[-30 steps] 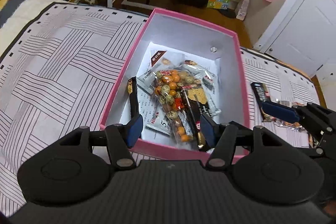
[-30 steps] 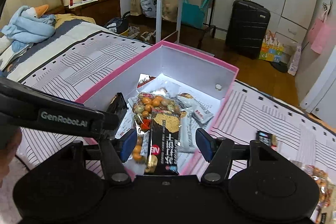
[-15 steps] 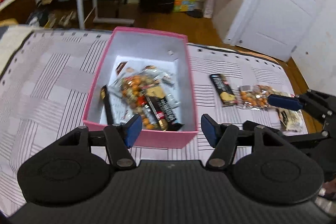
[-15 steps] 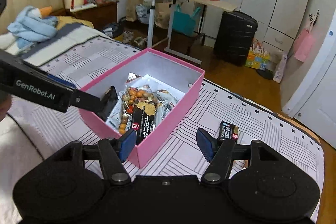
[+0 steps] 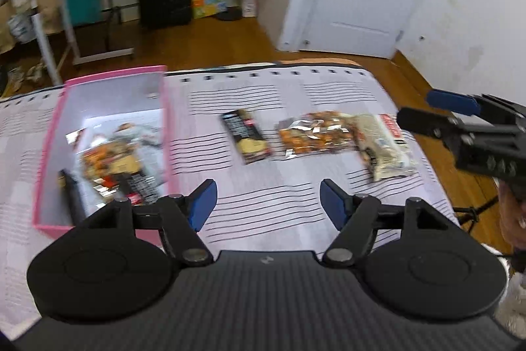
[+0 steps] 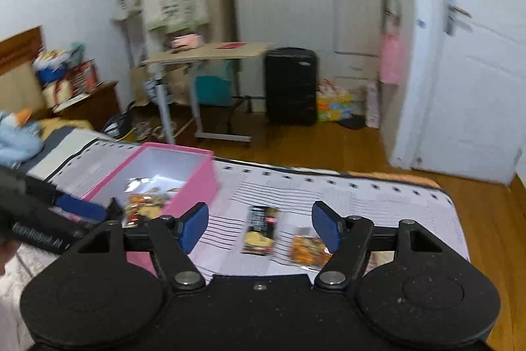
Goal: Organize snacks
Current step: 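Move both grippers back toward the cream noodle bag and peanut bag, then grasp the cream noodle bag with the left gripper while the right grips it too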
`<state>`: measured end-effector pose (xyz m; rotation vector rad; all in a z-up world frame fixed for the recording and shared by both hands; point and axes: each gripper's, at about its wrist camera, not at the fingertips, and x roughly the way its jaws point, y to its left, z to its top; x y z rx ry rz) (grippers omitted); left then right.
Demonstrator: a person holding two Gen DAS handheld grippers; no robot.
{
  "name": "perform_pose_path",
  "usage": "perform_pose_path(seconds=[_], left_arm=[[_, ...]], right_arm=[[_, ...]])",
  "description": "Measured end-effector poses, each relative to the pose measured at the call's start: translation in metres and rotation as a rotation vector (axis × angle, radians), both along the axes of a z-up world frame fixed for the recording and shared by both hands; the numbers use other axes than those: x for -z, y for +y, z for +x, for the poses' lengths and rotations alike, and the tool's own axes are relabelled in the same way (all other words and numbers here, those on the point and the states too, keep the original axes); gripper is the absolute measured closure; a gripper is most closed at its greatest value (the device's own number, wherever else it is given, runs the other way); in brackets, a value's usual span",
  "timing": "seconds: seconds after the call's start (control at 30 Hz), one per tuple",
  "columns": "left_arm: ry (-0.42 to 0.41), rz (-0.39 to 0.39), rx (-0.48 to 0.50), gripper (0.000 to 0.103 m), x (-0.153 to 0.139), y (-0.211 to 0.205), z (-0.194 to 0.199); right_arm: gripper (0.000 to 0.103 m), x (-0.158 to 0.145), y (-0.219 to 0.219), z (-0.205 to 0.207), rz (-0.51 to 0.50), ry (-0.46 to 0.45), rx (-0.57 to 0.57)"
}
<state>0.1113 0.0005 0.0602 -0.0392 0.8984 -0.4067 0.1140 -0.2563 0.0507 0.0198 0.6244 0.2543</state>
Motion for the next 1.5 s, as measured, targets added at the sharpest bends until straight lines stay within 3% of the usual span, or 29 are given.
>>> perform_pose_path(seconds=[0.1,0.23,0.3,0.43,0.6,0.73,0.9,1.0,1.1,1.2,1.37,1.43,1.5], left_arm=[[0.030,0.009,0.026,0.031,0.010,-0.026,0.009],[0.088,-0.007,0.025,0.030,0.031,-0.048,0.025],[0.117,-0.012,0.024,0.030,0.046,-0.059,0.036],[0.085,0.027,0.027,0.030,0.073,-0.090,0.053],[0.106,-0.018,0.048,0.030,0.102,-0.135,0.079],[0.120,-0.097,0.034,0.030,0.126,-0.171,0.099],[0.161,-0.164,0.006,0.033,0.146,-0.198,0.116],[0.168,-0.183,0.000,0.033,0.154,-0.199,0.118],[0.183,-0.229,-0.024,0.033,0.161,-0.192,0.126],[0.186,-0.284,-0.030,0.033,0.164,-0.191,0.133],[0.192,-0.303,0.034,0.036,0.172,-0.211,0.139],[0.202,-0.310,0.053,0.037,0.178,-0.219,0.141],[0.221,-0.322,0.069,0.038,0.184,-0.227,0.144]], right_arm=[[0.015,0.024,-0.036,0.014,0.033,0.048,0.041],[0.015,0.067,-0.083,0.024,0.051,0.086,0.169],[0.015,0.092,-0.107,0.030,0.140,0.084,0.241],[0.015,0.132,-0.148,0.044,0.234,0.113,0.396],[0.015,0.163,-0.183,0.054,0.294,0.147,0.559],[0.015,0.184,-0.188,0.065,0.404,0.218,0.572],[0.015,0.198,-0.189,0.066,0.360,0.268,0.542],[0.015,0.199,-0.189,0.063,0.407,0.334,0.496],[0.014,0.194,-0.178,0.060,0.333,0.314,0.454],[0.011,0.188,-0.155,0.062,0.166,0.276,0.385],[0.011,0.204,-0.127,0.075,-0.098,0.305,0.265],[0.003,0.207,-0.127,0.076,-0.143,0.284,0.274],[0.002,0.207,-0.135,0.077,-0.125,0.278,0.299]])
